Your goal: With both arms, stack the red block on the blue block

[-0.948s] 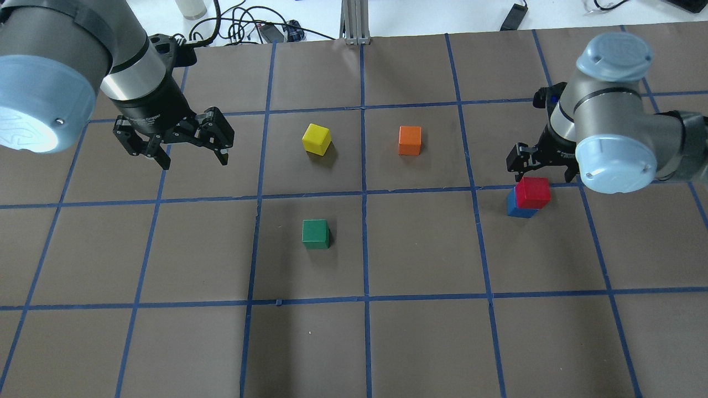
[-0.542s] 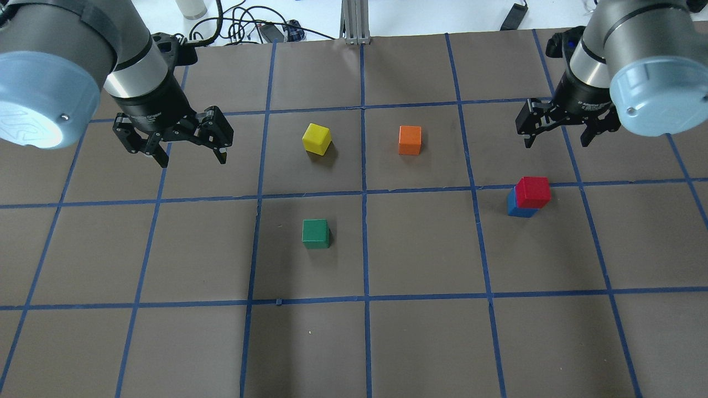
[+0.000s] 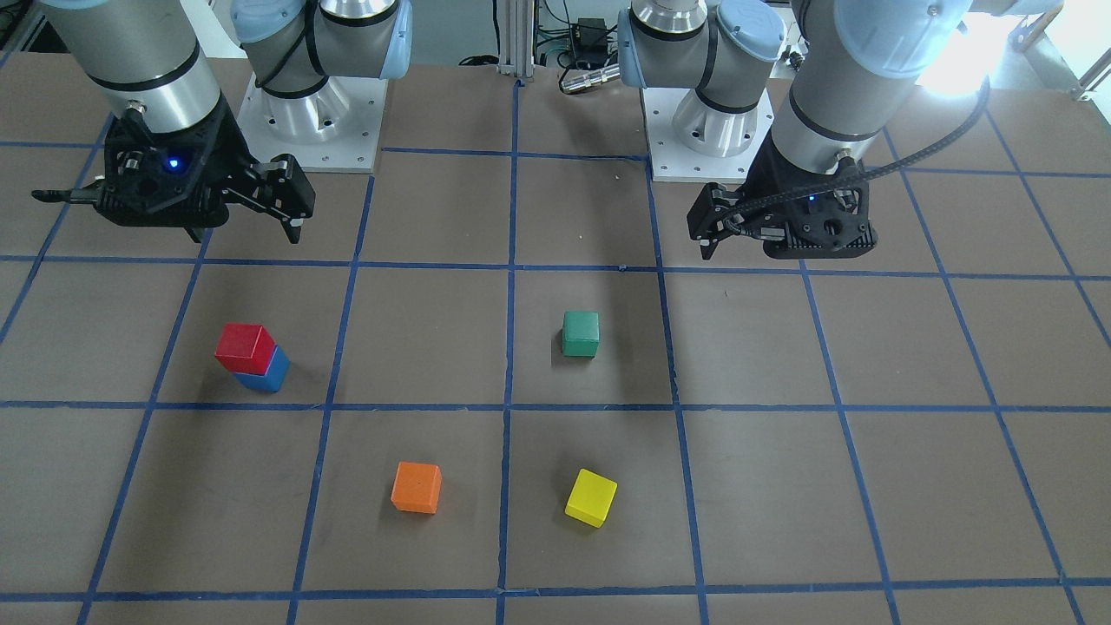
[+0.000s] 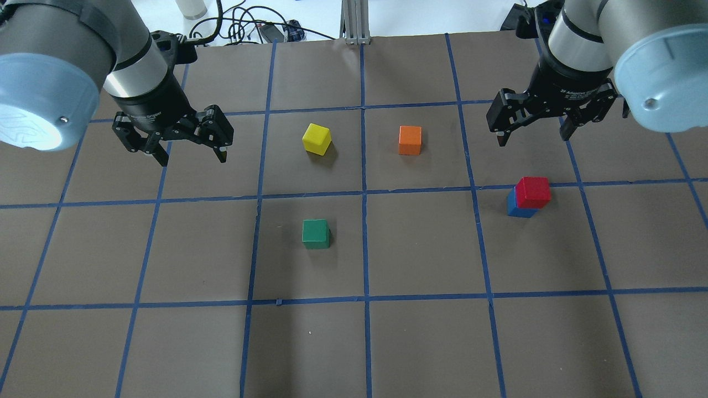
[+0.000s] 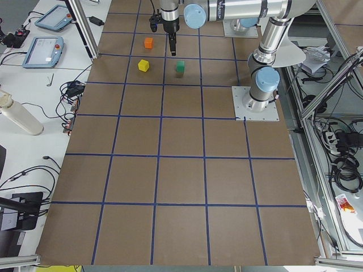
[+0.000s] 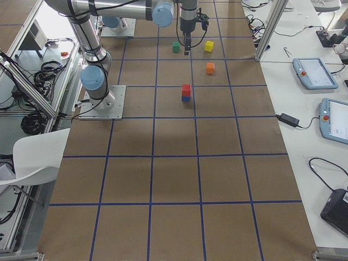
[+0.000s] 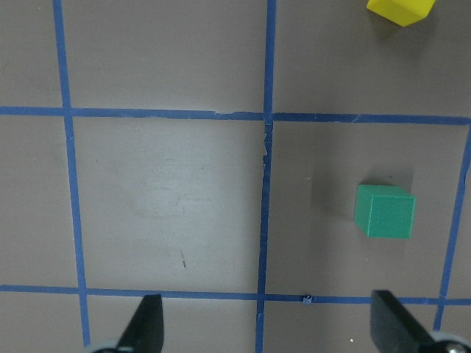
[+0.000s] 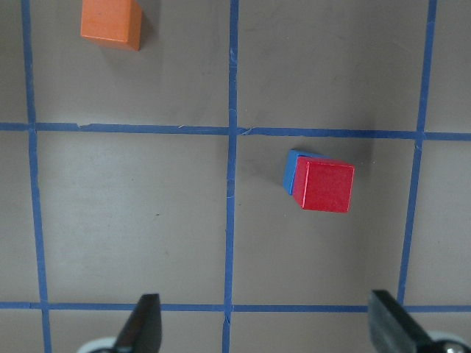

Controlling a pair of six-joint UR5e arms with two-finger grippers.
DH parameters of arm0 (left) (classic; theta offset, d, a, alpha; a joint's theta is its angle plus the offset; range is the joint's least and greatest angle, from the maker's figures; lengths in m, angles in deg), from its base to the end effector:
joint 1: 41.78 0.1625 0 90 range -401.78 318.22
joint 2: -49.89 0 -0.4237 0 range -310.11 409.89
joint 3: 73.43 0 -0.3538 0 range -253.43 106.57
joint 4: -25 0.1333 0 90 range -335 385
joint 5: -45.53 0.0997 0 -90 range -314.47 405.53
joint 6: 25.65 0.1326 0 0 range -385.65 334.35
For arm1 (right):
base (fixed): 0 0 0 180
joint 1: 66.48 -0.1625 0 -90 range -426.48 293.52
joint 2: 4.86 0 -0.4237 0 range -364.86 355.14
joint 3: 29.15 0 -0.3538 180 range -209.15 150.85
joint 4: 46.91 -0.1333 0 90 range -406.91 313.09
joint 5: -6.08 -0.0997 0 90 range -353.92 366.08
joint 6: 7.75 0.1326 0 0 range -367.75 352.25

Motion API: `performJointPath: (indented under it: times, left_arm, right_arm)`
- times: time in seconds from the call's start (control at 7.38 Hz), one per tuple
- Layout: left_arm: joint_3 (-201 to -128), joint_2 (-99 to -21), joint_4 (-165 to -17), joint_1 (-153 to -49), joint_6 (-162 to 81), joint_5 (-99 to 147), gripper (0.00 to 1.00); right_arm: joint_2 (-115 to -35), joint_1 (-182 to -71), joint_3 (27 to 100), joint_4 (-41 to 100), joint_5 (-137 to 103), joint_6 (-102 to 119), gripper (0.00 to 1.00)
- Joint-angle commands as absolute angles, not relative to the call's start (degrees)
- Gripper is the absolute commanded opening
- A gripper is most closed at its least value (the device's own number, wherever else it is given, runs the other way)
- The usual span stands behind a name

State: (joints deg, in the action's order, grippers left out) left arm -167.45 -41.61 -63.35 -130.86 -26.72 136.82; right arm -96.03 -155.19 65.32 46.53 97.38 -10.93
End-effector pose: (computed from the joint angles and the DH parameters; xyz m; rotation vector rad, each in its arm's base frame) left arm -0.1230 -0.4558 0.4130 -0.0529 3.1168 0.1053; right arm 0.1202 -0.4474 0.4334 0.0514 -3.1184 0.0024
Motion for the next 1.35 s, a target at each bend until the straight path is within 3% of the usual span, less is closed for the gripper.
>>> performJointPath:
  times: [0.0, 0.27, 1.22]
  left_arm:
    - [-167.5, -41.2, -63.2, -131.0, -26.4, 137.1, 1.0]
    - [-167.1, -41.0, -63.2, -131.0, -26.4, 137.1, 1.0]
    - [-167.5, -40.9, -62.7, -130.8, -26.4, 136.8, 1.0]
  right_arm:
    - [-95.7, -154.7, 63.9, 46.8, 96.3, -10.4, 1.0]
    - [-93.2, -154.0, 59.8, 44.9, 96.1, -10.2, 1.0]
    - [-93.1, -154.1, 59.6, 44.7, 95.8, -9.2, 1.0]
